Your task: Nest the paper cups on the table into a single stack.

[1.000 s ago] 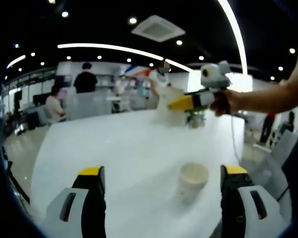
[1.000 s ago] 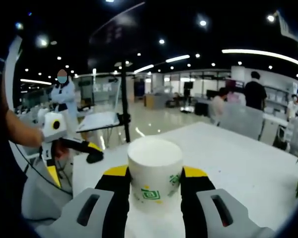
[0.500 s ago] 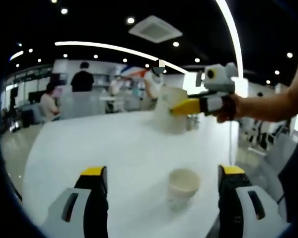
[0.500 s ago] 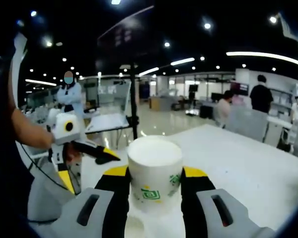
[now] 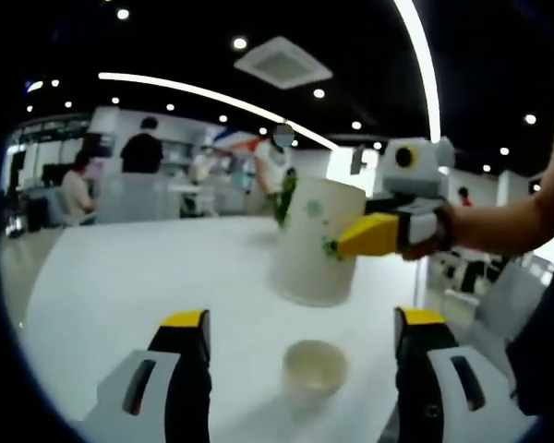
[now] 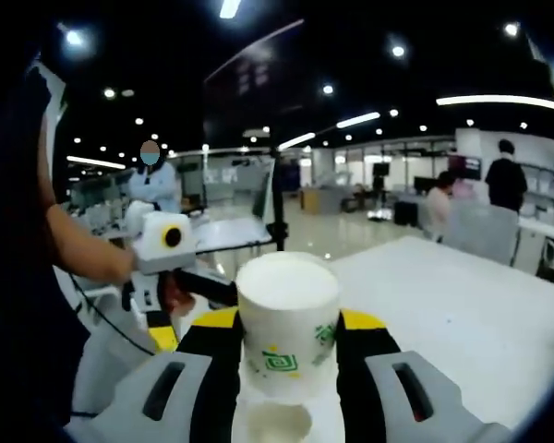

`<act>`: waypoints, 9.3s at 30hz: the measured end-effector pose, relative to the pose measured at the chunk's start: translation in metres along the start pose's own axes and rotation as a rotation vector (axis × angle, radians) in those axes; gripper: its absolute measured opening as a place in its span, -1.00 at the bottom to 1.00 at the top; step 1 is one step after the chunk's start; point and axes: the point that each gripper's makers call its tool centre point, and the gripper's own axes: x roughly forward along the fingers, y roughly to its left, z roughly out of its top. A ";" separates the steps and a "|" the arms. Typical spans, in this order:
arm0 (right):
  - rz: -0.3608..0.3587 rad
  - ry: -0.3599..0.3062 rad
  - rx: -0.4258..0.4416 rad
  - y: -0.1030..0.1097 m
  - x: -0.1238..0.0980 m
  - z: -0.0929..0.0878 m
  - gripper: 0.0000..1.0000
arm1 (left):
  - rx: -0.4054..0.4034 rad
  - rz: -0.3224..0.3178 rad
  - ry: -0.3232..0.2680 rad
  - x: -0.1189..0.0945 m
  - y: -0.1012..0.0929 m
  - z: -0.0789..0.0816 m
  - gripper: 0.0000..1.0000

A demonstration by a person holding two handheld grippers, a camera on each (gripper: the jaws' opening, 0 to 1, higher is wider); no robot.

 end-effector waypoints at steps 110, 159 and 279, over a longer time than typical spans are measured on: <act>-0.203 -0.001 0.043 -0.028 -0.077 -0.052 0.92 | 0.569 -0.435 0.813 0.005 -0.052 0.047 -1.00; -0.295 0.065 0.082 -0.036 -0.116 -0.087 1.00 | 0.743 -0.342 1.336 0.014 -0.039 0.018 -1.00; -0.288 0.061 0.093 -0.037 -0.109 -0.095 1.00 | 0.540 -0.170 0.745 0.040 0.005 -0.025 1.00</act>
